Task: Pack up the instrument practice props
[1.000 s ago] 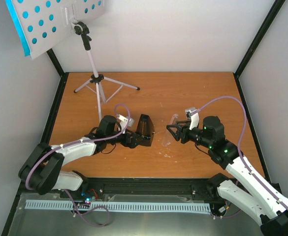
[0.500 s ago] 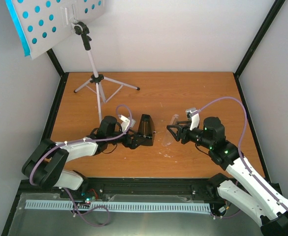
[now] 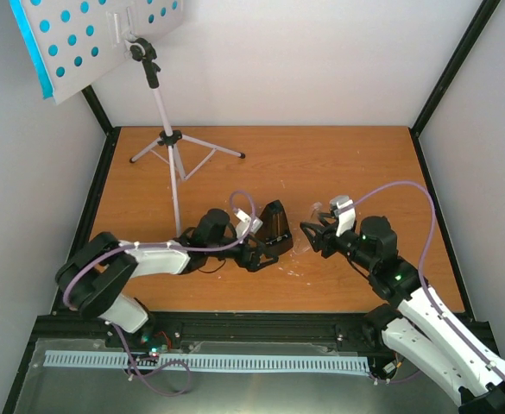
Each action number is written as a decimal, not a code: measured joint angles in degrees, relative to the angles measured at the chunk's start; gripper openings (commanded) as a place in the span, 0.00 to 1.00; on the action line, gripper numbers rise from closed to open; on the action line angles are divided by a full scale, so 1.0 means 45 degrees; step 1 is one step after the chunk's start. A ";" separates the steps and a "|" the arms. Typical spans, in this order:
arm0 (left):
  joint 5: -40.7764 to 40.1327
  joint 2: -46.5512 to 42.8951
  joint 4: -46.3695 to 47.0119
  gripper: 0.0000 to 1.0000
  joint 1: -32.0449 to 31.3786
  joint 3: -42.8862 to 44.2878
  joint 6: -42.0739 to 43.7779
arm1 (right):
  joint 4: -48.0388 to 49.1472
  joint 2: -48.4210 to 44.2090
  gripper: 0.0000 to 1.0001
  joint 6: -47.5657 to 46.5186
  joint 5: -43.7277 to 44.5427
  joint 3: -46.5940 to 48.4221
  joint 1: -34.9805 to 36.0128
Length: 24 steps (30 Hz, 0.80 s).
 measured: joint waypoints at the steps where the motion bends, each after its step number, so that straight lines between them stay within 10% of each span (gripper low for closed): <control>1: -0.0180 -0.0325 -0.0219 0.99 0.0039 0.0019 -0.0092 | 0.0219 -0.0010 0.52 -0.0175 0.0131 -0.0199 0.0000; 11: 0.0321 -0.3905 -0.5872 0.99 0.3094 0.4954 0.0986 | 0.3589 0.0879 0.52 -0.1515 0.1719 -0.1452 0.1311; 24: 0.3541 -0.0102 -0.5537 0.92 0.5085 0.6742 0.0578 | 0.8276 0.1477 0.52 -0.2477 0.3458 -0.3614 0.2880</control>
